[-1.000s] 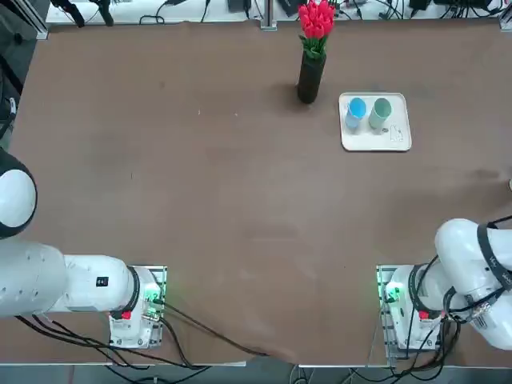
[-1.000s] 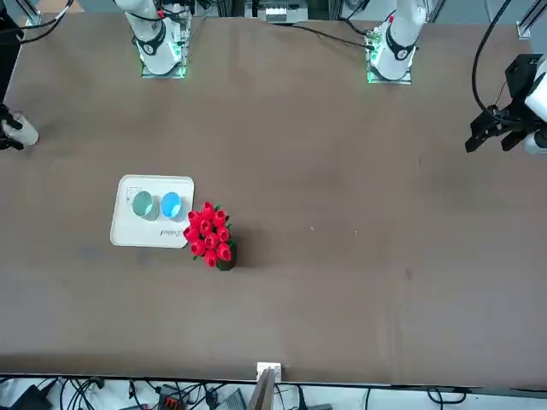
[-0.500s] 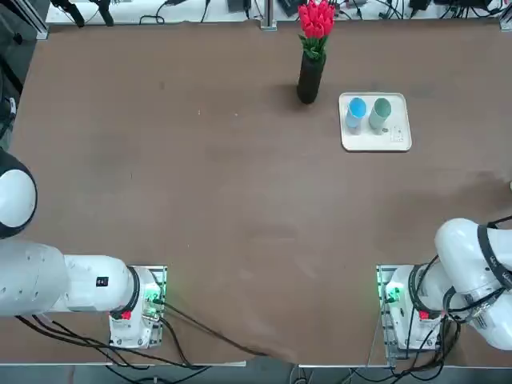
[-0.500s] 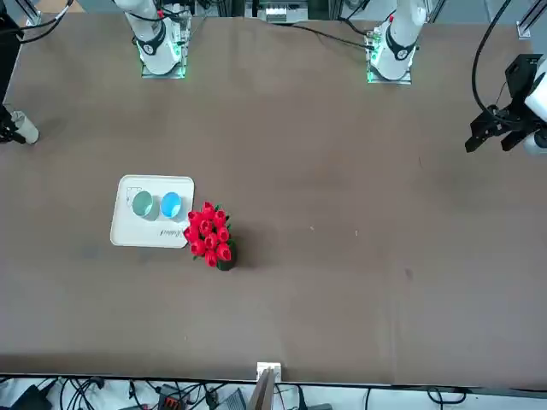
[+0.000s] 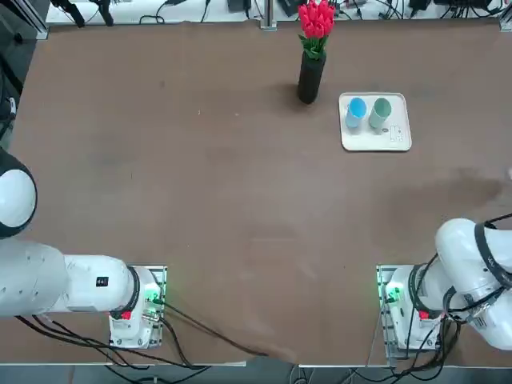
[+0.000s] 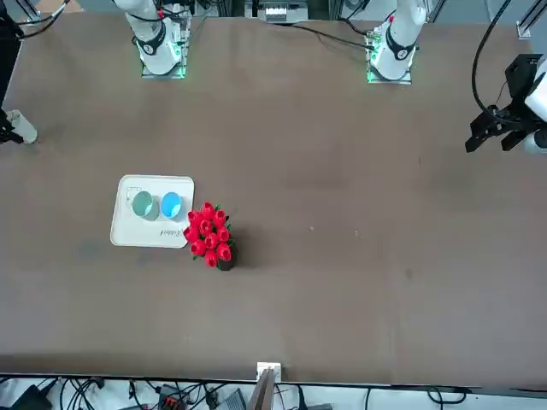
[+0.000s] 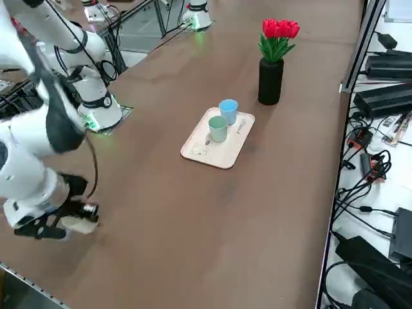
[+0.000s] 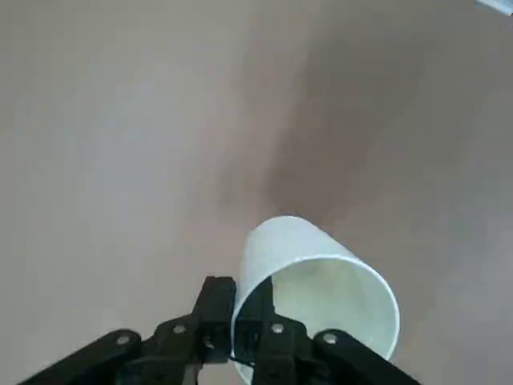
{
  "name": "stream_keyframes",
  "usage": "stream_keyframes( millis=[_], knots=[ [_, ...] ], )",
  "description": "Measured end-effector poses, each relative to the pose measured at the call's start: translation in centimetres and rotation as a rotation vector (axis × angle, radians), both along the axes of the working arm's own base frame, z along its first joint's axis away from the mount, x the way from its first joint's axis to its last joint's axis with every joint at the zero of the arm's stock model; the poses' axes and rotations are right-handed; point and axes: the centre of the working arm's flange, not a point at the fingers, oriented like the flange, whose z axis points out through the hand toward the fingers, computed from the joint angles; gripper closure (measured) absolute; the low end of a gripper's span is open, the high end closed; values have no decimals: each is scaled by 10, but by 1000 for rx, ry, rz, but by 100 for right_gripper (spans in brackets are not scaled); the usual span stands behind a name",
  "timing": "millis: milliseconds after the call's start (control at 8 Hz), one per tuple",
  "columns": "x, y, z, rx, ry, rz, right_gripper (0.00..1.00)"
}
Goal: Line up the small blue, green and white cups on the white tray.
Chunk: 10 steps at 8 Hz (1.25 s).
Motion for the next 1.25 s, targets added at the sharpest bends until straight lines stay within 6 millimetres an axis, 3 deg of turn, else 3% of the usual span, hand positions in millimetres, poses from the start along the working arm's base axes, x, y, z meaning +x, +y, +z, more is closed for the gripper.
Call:
stream_keyframes(
  millis=[250, 500, 750, 875, 1250],
  knots=[
    [55, 77, 49, 33, 66, -21, 97],
    [115, 170, 67, 11, 96, -106, 97],
    [156, 253, 63, -19, 121, -165, 97],
    [171, 286, 56, -31, 119, -194, 97],
    [201, 350, 24, -27, 85, -279, 97]
  ],
)
